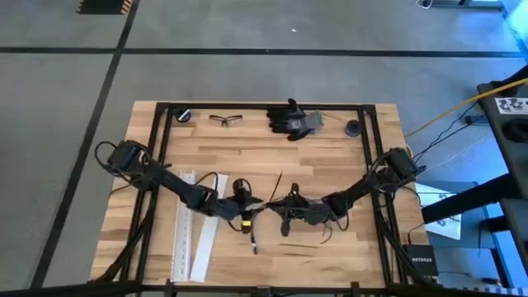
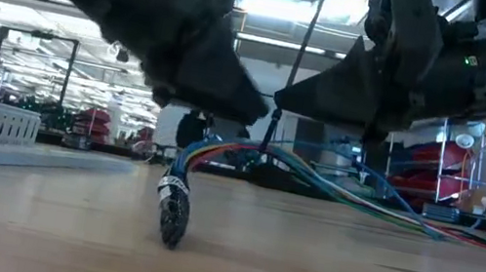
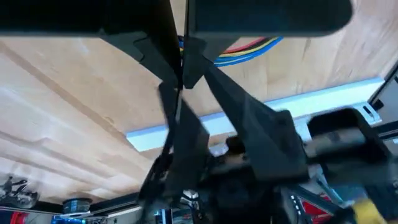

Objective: Ziptie cables
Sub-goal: Wrap the black zip tie around the cable wires to form a loop

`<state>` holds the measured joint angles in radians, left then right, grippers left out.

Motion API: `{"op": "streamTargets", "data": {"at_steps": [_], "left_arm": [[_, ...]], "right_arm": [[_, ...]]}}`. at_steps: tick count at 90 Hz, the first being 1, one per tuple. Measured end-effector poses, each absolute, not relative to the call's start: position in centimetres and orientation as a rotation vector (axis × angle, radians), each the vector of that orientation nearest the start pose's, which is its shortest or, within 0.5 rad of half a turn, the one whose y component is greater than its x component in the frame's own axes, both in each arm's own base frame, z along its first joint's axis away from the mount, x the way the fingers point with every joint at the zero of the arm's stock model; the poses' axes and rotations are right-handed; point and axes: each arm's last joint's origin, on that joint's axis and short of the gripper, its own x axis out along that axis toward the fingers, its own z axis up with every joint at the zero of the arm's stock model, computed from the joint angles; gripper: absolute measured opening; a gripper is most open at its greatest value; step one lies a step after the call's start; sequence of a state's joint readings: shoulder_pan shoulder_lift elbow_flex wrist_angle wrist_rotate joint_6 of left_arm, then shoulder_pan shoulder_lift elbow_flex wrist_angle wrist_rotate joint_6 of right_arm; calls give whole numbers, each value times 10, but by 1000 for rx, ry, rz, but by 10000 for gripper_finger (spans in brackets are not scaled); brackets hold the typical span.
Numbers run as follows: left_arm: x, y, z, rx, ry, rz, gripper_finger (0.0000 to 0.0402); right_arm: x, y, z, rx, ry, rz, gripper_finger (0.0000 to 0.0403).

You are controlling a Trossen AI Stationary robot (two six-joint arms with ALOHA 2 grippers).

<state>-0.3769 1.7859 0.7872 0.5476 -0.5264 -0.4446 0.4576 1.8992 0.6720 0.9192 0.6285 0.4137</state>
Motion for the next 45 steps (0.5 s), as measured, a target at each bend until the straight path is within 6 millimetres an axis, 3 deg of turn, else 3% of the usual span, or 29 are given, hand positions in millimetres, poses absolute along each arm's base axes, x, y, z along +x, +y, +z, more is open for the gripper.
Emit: {"op": "streamTargets", "data": {"at_steps": [26,45], "left_arm": [[331,-115,139,-259,357,238,166],[336,-113,141,-196,317,346,166]], "right_arm": [[307,124,115,283,217,-255,0],[309,120,115,328,207,-282,0]]}}
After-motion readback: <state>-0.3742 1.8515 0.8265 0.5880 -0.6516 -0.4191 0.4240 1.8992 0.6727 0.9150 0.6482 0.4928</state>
